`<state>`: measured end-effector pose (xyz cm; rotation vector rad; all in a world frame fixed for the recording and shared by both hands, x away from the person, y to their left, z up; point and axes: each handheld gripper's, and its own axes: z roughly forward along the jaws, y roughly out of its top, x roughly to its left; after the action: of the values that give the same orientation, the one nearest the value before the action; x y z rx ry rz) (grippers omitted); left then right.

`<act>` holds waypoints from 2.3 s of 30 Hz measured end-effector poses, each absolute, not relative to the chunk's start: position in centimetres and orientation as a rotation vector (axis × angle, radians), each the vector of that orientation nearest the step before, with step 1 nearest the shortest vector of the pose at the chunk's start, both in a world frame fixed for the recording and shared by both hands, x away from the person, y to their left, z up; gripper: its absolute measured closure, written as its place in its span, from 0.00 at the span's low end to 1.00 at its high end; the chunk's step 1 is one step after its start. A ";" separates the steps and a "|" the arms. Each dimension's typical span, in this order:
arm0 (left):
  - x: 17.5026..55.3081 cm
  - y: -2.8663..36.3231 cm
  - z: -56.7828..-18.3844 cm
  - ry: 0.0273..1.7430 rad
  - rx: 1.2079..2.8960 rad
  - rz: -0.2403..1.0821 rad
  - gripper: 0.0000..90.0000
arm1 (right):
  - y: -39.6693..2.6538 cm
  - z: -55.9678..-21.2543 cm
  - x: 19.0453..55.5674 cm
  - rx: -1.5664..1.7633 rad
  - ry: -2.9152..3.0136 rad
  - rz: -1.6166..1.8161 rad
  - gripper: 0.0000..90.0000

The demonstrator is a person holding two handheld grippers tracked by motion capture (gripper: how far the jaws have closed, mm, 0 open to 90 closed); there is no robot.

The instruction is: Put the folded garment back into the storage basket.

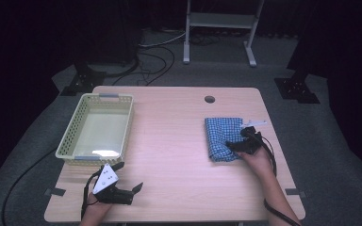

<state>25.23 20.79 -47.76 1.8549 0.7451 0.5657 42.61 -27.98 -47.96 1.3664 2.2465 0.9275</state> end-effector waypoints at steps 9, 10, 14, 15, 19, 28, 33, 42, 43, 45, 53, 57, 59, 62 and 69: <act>25.3 20.8 -47.8 0.763 1.850 0.560 0.00 | -27.5 -47.3 41.8 1.349 2.290 0.985 0.61; 25.3 20.8 -47.8 0.766 1.848 0.559 0.00 | -27.5 -47.2 41.9 1.360 2.300 0.988 0.66; 25.3 20.8 -47.8 0.766 1.847 0.559 0.00 | -27.2 -46.9 42.2 1.411 2.335 0.985 0.76; 25.3 20.8 -47.8 0.764 1.847 0.559 0.00 | -27.3 -46.8 42.2 1.417 2.336 0.987 0.77; 25.3 20.9 -47.8 0.765 1.848 0.558 0.00 | -27.8 -46.7 42.3 1.485 2.321 1.043 0.79; 25.3 20.8 -47.8 0.767 1.850 0.561 0.00 | -28.4 -45.7 41.6 1.485 2.292 1.099 0.81; 25.3 20.8 -47.8 0.770 1.849 0.560 0.00 | -28.6 -43.7 40.9 1.440 2.260 1.151 0.83; 25.3 20.8 -47.7 0.767 1.855 0.561 0.00 | -29.1 -40.4 40.1 1.404 2.172 1.221 0.83; 25.3 20.8 -47.7 0.767 1.856 0.563 0.00 | -29.2 -40.0 40.1 1.398 2.167 1.221 0.83; 25.3 20.8 -47.8 0.770 1.853 0.560 0.00 | -29.4 -39.0 40.0 1.392 2.154 1.236 0.83; 25.3 20.8 -47.8 0.770 1.851 0.560 0.00 | -29.5 -36.2 39.1 1.355 2.105 1.286 0.84; 25.4 20.9 -47.8 0.772 1.850 0.559 0.00 | -29.1 -35.2 38.9 1.346 2.098 1.285 0.83; 25.4 20.9 -47.7 0.771 1.852 0.560 0.00 | -28.9 -35.0 38.9 1.347 2.094 1.283 0.83; 25.4 20.9 -47.8 0.771 1.852 0.559 0.00 | -28.8 -34.7 39.0 1.355 2.089 1.290 0.83; 25.4 20.9 -47.8 0.773 1.850 0.558 0.00 | -28.2 -34.4 39.2 1.353 2.090 1.306 0.83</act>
<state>25.38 20.87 -47.75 1.8501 0.7729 0.5575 39.22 -28.21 -34.45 1.3534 2.0898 1.3063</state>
